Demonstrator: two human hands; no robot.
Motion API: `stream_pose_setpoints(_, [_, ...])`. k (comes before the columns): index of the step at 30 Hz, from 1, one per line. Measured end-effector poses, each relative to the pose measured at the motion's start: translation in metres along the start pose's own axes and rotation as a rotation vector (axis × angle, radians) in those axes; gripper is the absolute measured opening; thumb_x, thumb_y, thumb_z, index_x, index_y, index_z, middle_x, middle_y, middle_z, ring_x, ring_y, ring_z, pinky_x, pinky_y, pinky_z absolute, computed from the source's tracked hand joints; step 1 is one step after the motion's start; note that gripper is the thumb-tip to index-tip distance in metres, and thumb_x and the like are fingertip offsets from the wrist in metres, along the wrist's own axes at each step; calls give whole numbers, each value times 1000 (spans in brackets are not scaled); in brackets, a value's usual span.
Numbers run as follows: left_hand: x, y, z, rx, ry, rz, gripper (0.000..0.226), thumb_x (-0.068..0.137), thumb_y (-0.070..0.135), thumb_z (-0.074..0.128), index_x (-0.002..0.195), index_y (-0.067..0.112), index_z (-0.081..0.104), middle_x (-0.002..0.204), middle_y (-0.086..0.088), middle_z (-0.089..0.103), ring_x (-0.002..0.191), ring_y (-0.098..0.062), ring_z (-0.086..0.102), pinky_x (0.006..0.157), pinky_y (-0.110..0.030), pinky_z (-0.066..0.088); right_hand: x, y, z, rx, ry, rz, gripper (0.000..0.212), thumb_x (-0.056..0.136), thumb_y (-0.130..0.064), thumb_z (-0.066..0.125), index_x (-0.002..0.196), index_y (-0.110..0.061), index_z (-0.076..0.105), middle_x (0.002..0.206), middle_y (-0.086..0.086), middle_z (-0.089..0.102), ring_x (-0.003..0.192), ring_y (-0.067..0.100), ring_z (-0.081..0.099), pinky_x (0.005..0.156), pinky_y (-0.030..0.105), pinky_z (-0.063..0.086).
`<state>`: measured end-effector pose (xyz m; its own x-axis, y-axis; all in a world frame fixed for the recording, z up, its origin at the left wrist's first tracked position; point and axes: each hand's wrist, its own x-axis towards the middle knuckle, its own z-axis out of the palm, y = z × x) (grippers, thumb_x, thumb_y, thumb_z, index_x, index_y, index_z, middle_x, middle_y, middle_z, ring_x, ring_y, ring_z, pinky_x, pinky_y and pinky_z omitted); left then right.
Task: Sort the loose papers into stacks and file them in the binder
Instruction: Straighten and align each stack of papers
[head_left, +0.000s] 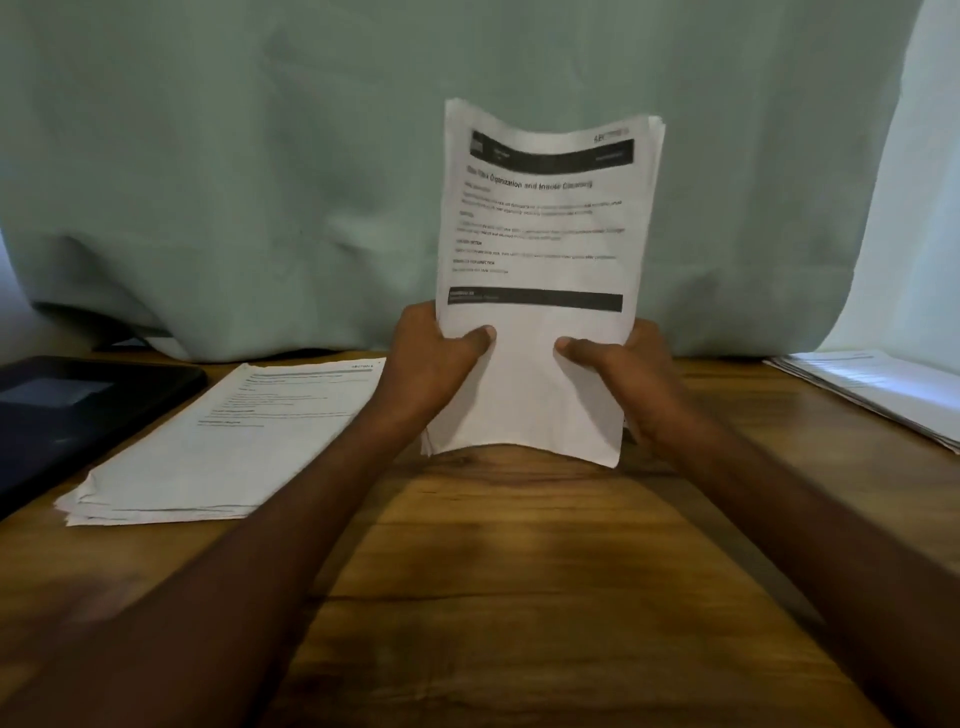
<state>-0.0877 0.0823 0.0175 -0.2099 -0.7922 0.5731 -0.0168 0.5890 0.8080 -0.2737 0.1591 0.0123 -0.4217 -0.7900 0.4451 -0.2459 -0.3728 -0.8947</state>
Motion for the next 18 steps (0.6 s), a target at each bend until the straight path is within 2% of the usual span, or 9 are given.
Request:
stream_pose_setpoints(3, [2, 3, 2, -100, 53, -1, 28, 92, 26, 75, 118, 27, 66, 108, 12, 69, 98, -7, 68, 82, -24, 57, 3, -5, 0, 20, 38, -52, 28, 93, -24, 73, 118, -31, 62, 110, -8, 72, 98, 13, 69, 81, 31, 57])
stream_pose_setpoints(6, [-7, -10, 10, -53, 44, -77, 39, 94, 33, 72, 130, 20, 62, 114, 6, 68, 105, -16, 67, 85, -31, 57, -1, 3, 5, -10, 14, 6, 23, 95, -25, 71, 114, -31, 59, 97, -16, 65, 90, 7, 64, 74, 26, 53])
stream_pose_setpoints(8, [-12, -17, 14, -34, 64, -97, 43, 96, 35, 69, 134, 18, 57, 112, 6, 65, 104, -16, 65, 75, -23, 53, -4, 10, 7, -33, 15, 29, 26, 96, -25, 69, 117, -31, 56, 93, -19, 60, 85, 2, 58, 65, 20, 47])
stream_pose_setpoints(10, [-13, -17, 14, -55, 98, -73, 36, 97, 34, 68, 128, 19, 57, 103, 10, 64, 93, -9, 65, 68, -17, 53, -4, 10, 7, -28, 55, 6, 26, 96, -24, 69, 118, -31, 57, 94, -19, 61, 84, -1, 59, 61, 14, 47])
stream_pose_setpoints(12, [-12, -18, 16, -33, 91, -77, 35, 99, 33, 66, 130, 19, 56, 98, 15, 59, 85, -3, 61, 66, -14, 52, -1, 13, 5, -49, 50, 8, 33, 95, -25, 71, 126, -25, 59, 102, -12, 65, 93, 6, 63, 71, 17, 51])
stream_pose_setpoints(14, [-16, -21, 19, 30, 51, -156, 43, 101, 35, 62, 136, 15, 51, 107, 8, 56, 90, -7, 55, 63, -14, 44, -1, 17, 6, -84, 30, 72, 47, 94, -29, 72, 137, -19, 55, 113, -5, 63, 105, 18, 62, 80, 28, 51])
stream_pose_setpoints(16, [-16, -23, 16, 44, 30, -201, 48, 99, 37, 64, 138, 13, 50, 116, 3, 57, 99, -13, 55, 73, -22, 48, 1, 20, 4, -54, 28, 110, 48, 93, -25, 74, 136, -16, 57, 113, -4, 65, 107, 20, 63, 82, 31, 52])
stream_pose_setpoints(18, [-11, -17, 8, 4, 1, -212, 51, 93, 39, 73, 134, 13, 57, 116, 5, 65, 102, -16, 65, 86, -32, 56, 5, 14, -1, -27, 15, 137, 42, 89, -19, 77, 128, -15, 63, 111, -1, 71, 104, 22, 68, 93, 40, 56])
